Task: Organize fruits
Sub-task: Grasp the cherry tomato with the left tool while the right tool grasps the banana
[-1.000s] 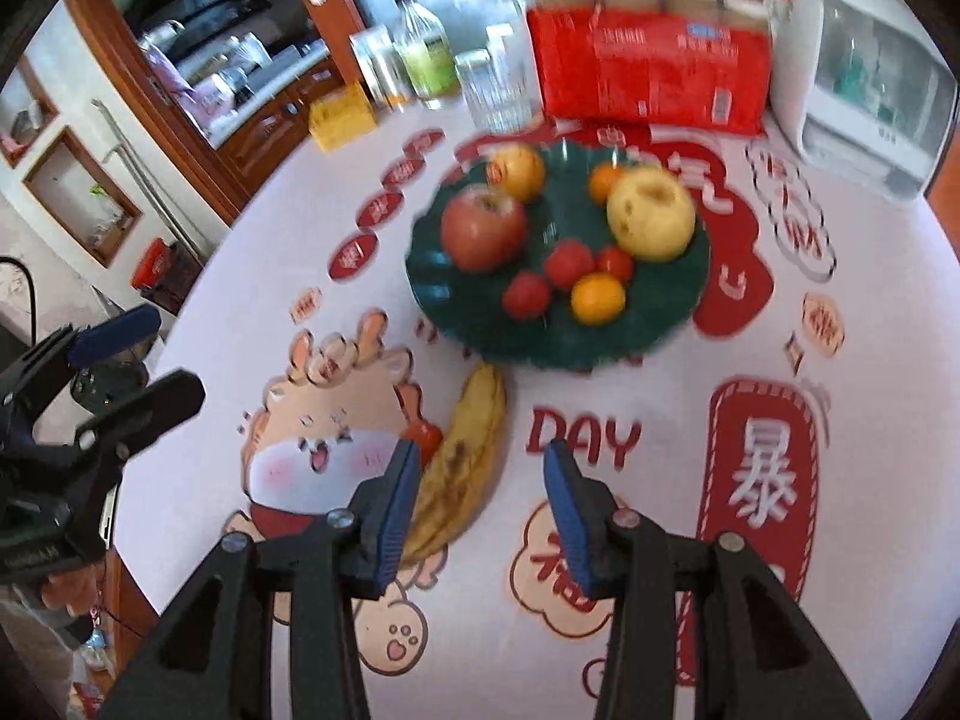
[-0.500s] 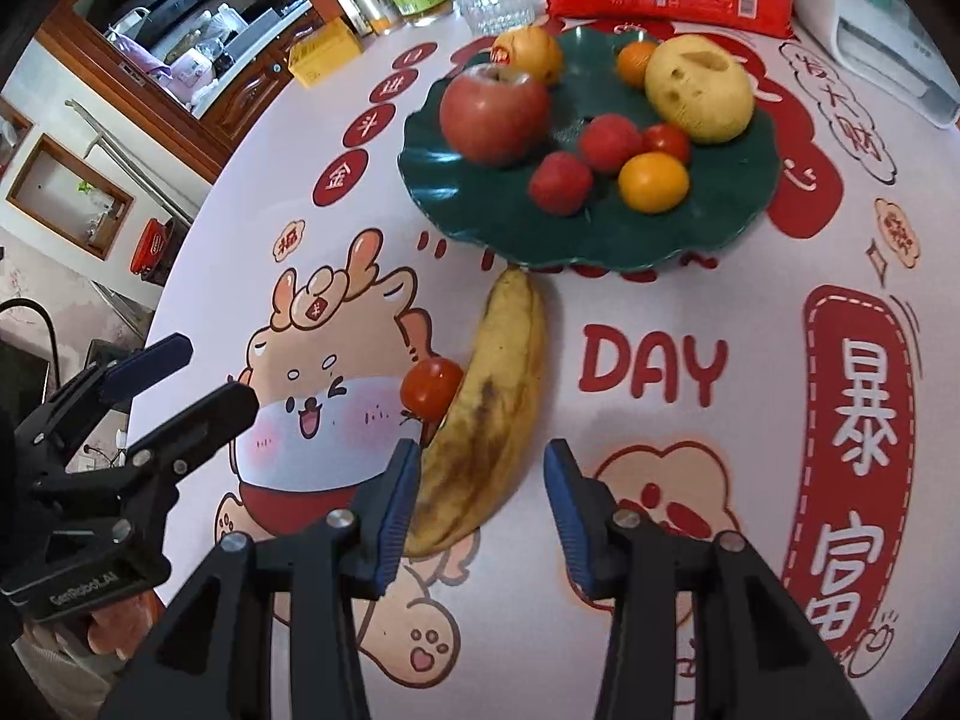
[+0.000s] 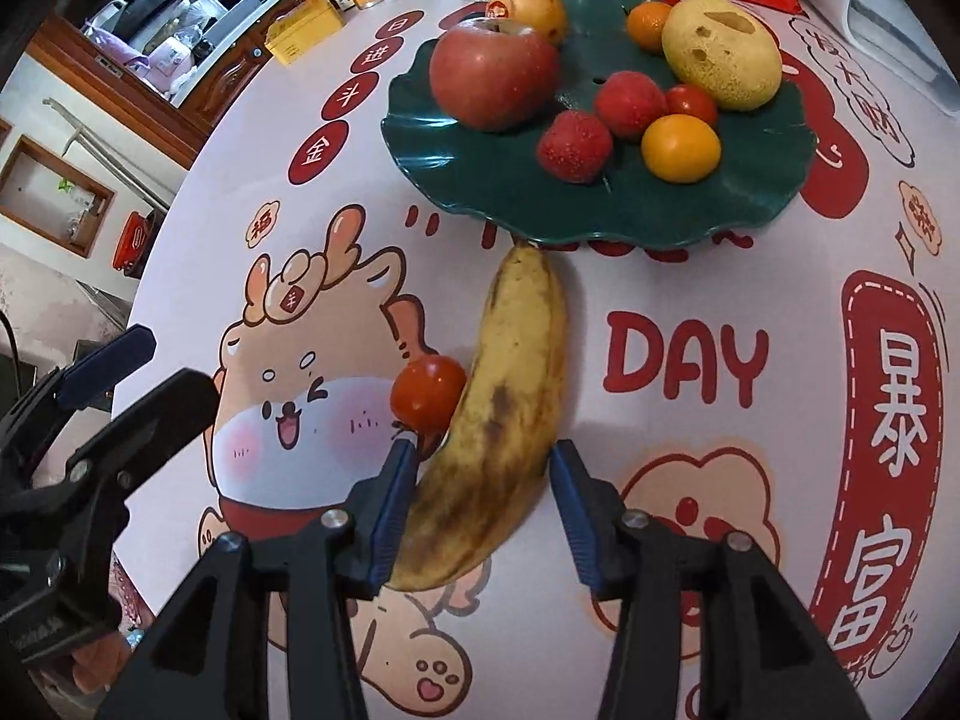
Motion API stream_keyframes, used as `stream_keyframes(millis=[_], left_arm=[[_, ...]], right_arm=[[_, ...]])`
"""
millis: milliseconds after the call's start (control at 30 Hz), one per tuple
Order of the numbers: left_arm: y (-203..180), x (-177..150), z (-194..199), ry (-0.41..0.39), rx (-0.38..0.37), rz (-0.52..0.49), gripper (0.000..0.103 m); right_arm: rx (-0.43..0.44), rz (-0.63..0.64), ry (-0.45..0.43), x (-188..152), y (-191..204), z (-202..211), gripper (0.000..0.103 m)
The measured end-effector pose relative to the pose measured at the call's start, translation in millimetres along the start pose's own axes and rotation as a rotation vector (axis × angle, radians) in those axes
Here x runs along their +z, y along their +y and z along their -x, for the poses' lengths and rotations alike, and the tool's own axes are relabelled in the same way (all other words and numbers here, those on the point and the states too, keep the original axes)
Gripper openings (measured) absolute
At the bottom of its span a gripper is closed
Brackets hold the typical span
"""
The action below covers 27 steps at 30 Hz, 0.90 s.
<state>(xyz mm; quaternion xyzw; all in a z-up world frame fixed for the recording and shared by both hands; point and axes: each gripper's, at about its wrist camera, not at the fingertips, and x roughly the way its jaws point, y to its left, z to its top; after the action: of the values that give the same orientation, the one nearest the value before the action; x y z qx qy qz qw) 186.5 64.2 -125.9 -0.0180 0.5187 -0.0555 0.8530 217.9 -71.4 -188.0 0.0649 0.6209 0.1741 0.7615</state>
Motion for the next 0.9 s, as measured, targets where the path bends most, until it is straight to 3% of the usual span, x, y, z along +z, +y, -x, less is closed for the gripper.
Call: stream_keyframes(millis=[233,567,900], left_arm=[[-8,1,-10,0.027,-0.01,-0.019,0.078],[-31,3,-36,0.088,-0.049,-0.07,0.078],[-55,6,-62,0.144,-0.074,-0.093,0.078]], right_arm=[[0.029,-0.008,-0.005,-3,-9,2,0.045],[-0.052,0.018,-0.017,-14,-35,20,0.038],[-0.05,-0.018,-0.022,-18,-55,28,0.037]])
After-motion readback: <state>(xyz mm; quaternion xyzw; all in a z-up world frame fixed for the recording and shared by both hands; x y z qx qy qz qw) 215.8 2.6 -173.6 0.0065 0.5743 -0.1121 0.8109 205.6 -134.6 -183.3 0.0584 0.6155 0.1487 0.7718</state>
